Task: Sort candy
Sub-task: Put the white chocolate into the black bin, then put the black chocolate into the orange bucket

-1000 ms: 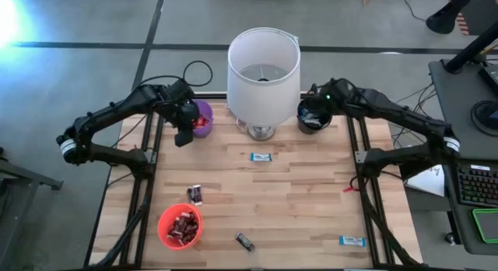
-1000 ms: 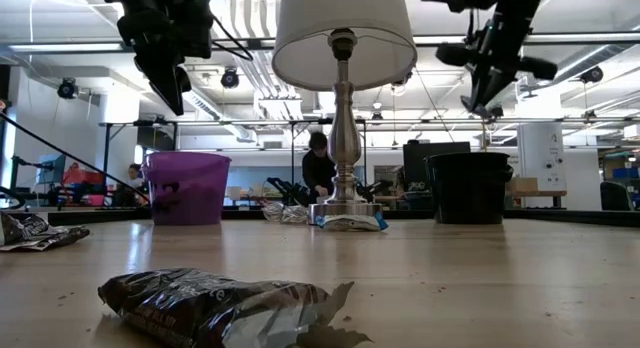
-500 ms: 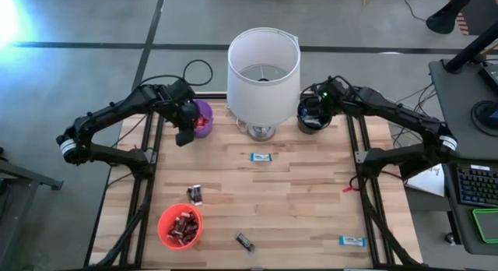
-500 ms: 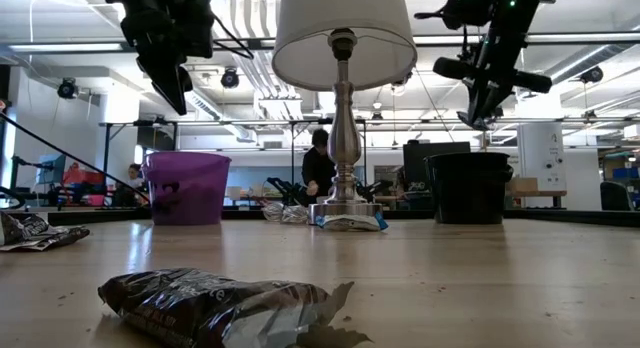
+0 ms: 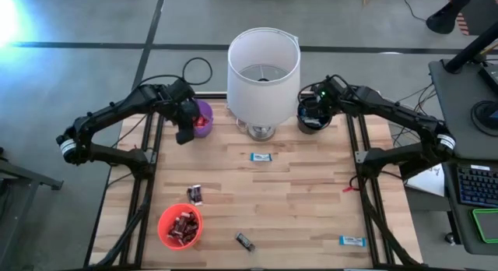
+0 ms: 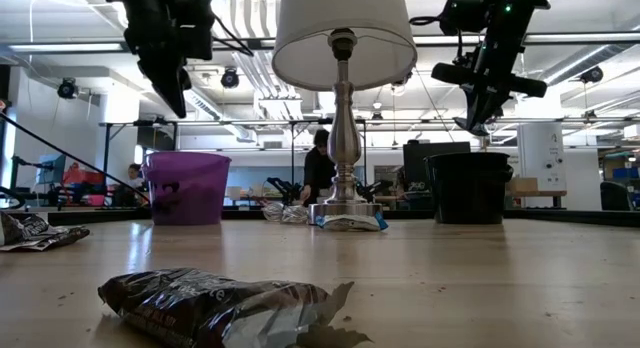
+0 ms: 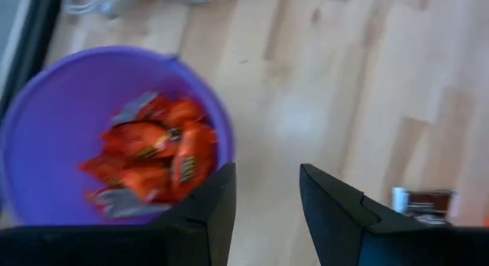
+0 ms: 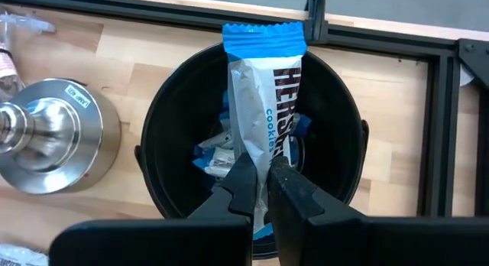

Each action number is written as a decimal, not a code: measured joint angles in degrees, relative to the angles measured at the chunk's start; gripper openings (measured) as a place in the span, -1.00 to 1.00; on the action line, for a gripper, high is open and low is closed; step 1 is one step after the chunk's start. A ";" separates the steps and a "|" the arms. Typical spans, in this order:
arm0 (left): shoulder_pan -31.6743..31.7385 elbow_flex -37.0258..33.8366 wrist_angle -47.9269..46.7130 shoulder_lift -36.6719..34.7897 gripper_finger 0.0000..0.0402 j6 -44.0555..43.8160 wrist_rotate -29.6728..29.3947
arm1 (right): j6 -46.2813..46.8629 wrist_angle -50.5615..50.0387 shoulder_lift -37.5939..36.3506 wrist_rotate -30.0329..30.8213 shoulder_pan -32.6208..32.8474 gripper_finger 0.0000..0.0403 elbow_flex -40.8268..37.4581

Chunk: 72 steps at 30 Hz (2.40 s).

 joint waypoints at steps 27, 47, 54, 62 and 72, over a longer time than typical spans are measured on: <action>0.02 0.00 -0.31 0.00 -0.37 0.40 -2.51 | -4.08 0.50 0.21 -10.45 0.00 -0.84 0.28; 0.02 0.00 -1.80 0.00 -0.37 1.48 -3.03 | -6.52 -9.12 -0.20 -25.45 -0.09 -0.31 0.35; -0.01 0.00 -11.01 0.00 -0.37 1.41 -5.55 | -6.40 -10.83 -0.72 -33.97 1.23 -0.30 0.35; -3.20 -0.41 -19.80 -1.24 -0.37 -5.87 2.63 | -6.52 -9.83 -0.70 -31.30 1.29 -0.33 0.35; -9.00 -0.55 -18.95 -1.20 -0.37 -9.26 3.54 | -9.03 -7.15 -0.70 -29.44 1.25 -0.31 0.35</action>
